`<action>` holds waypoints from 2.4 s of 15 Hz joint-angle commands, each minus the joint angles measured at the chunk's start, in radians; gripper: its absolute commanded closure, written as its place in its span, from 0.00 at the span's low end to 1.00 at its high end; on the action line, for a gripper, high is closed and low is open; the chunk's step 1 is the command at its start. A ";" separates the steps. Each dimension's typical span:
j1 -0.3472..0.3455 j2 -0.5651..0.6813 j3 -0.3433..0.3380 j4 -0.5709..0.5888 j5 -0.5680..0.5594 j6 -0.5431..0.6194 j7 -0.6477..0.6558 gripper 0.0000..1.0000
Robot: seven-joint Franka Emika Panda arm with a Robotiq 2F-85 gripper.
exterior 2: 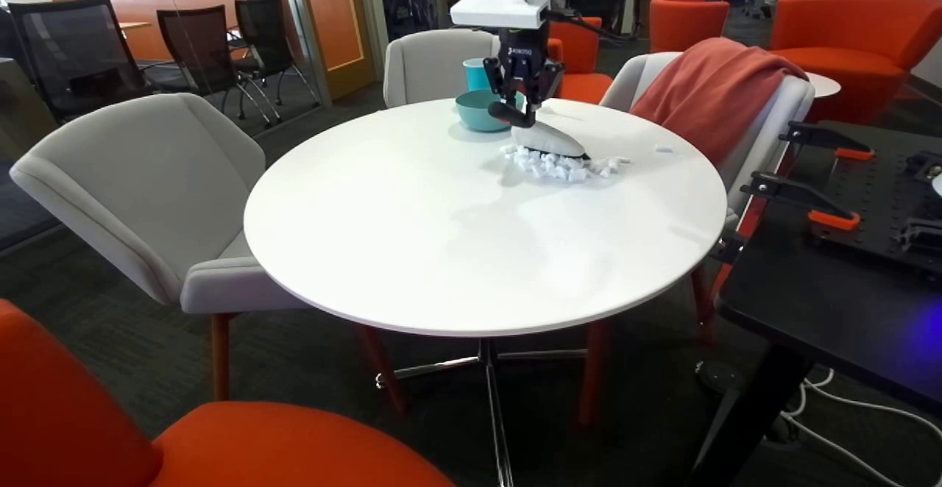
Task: Use the brush to move the white objects on the table to the left
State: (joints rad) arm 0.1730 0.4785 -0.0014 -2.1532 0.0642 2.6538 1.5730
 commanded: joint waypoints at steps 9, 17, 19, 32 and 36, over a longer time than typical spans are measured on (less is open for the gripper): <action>0.104 -0.053 0.108 0.001 0.096 -0.046 0.008 0.88; 0.289 -0.229 -0.134 -0.126 -0.279 -0.007 0.465 0.88; 0.267 -0.267 -0.164 -0.139 -0.393 -0.030 0.573 0.88; -0.082 -0.180 -0.187 -0.123 -0.385 -0.049 0.593 0.88; -0.111 -0.111 -0.180 -0.100 -0.292 -0.053 0.539 0.88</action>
State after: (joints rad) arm 0.0773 0.3304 -0.1968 -2.2891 -0.2886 2.6330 2.1461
